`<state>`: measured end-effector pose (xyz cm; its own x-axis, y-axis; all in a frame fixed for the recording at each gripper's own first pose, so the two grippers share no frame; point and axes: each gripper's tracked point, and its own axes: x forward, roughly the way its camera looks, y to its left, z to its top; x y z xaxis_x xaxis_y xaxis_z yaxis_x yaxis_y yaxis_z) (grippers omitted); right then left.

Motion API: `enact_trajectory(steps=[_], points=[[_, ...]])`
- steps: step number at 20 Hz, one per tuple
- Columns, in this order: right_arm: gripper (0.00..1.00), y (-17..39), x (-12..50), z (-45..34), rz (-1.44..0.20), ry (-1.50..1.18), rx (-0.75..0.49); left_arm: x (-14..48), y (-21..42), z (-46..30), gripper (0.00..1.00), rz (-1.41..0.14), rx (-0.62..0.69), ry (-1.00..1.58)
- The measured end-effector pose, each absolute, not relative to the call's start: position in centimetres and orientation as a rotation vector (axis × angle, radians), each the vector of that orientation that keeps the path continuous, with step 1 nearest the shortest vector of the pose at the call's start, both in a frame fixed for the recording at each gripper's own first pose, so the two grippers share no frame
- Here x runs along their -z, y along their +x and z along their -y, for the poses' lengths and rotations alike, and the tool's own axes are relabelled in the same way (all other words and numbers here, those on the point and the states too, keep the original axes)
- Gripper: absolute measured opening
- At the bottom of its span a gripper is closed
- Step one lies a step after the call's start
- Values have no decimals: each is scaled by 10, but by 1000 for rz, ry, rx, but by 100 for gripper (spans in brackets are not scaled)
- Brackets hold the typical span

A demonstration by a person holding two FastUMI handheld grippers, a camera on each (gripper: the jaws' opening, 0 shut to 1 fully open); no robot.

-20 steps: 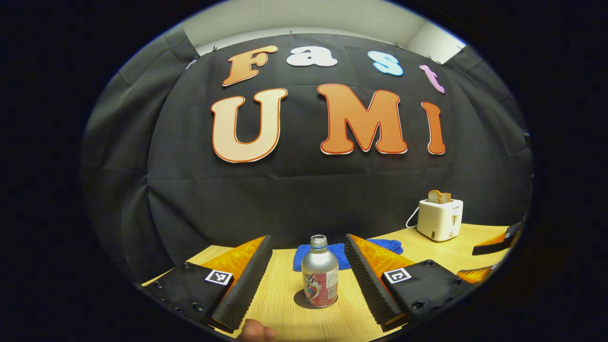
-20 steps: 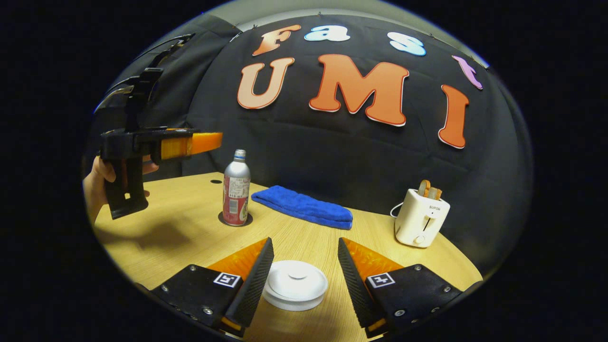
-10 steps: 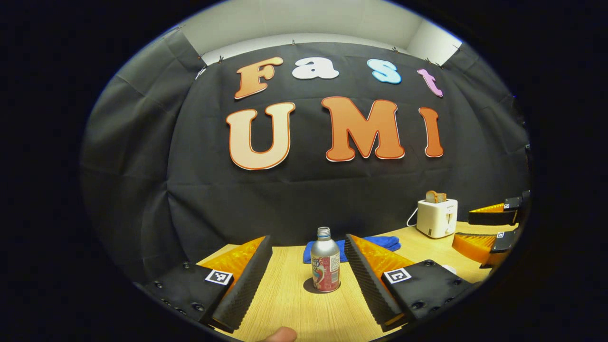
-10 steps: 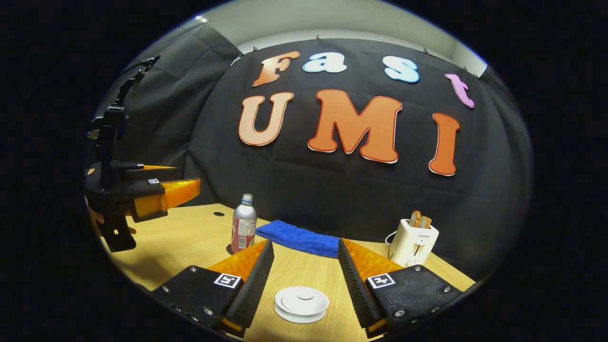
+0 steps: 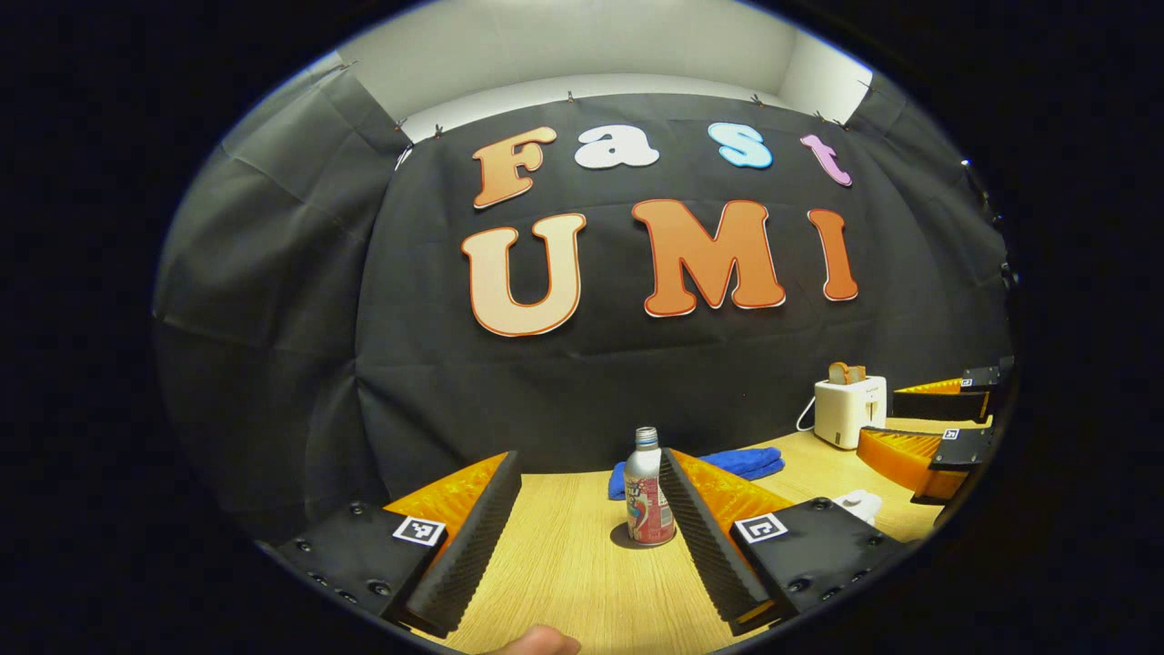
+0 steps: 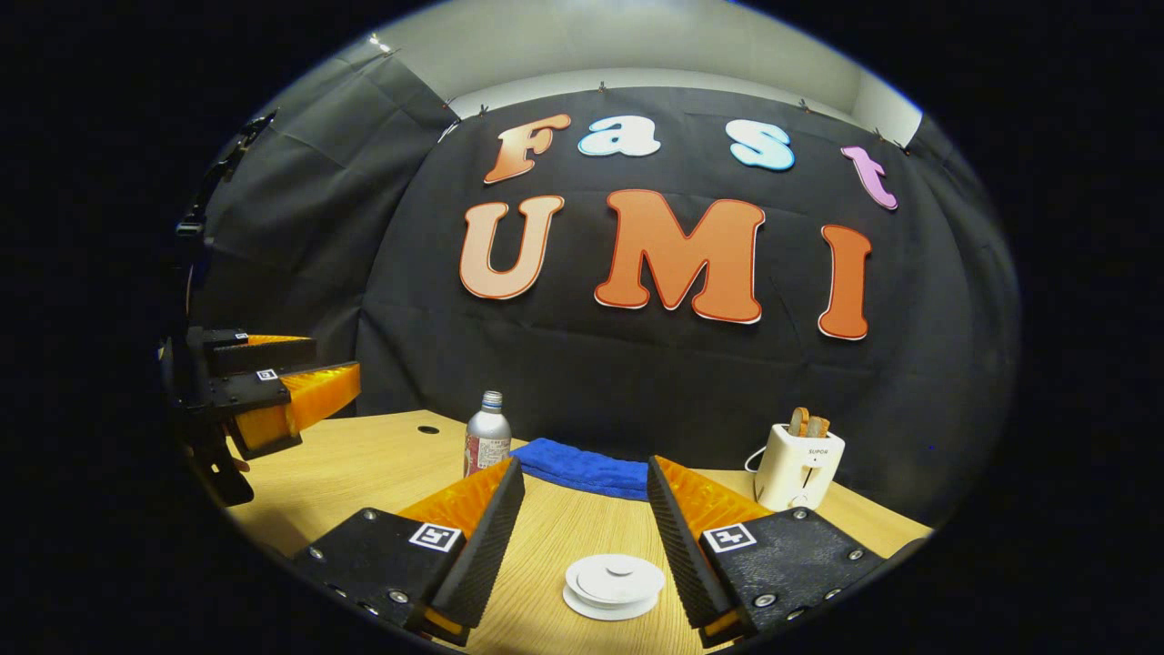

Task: Open the teacup lid with one hand, grasp the water bottle and pour water into the teacup with the other hand; after pouring, place the water bottle on the coaster and then close the teacup lid.

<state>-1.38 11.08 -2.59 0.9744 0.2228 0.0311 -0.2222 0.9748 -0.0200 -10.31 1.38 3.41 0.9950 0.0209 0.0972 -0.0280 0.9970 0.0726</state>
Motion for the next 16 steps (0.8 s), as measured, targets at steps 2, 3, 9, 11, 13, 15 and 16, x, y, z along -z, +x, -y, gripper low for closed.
enact_trajectory(steps=[2,3,9,11,13,15,16], points=[[82,-15,26,-108,31,-9,-217,-32,-104,-18,100,99,-34,64],[82,-15,26,-106,29,-5,-211,-31,-104,-19,100,97,-36,63],[81,-13,24,-86,26,3,-159,-27,-102,-17,100,90,-28,41],[82,-13,24,-85,25,10,-155,-27,-102,-18,100,91,-35,34],[82,-13,24,-86,26,13,-156,-25,-101,-17,100,91,-33,28],[82,-12,23,-84,31,10,-149,-22,-100,-17,100,87,-36,26],[81,-11,23,-82,32,12,-146,-22,-99,-19,100,88,-43,27]])
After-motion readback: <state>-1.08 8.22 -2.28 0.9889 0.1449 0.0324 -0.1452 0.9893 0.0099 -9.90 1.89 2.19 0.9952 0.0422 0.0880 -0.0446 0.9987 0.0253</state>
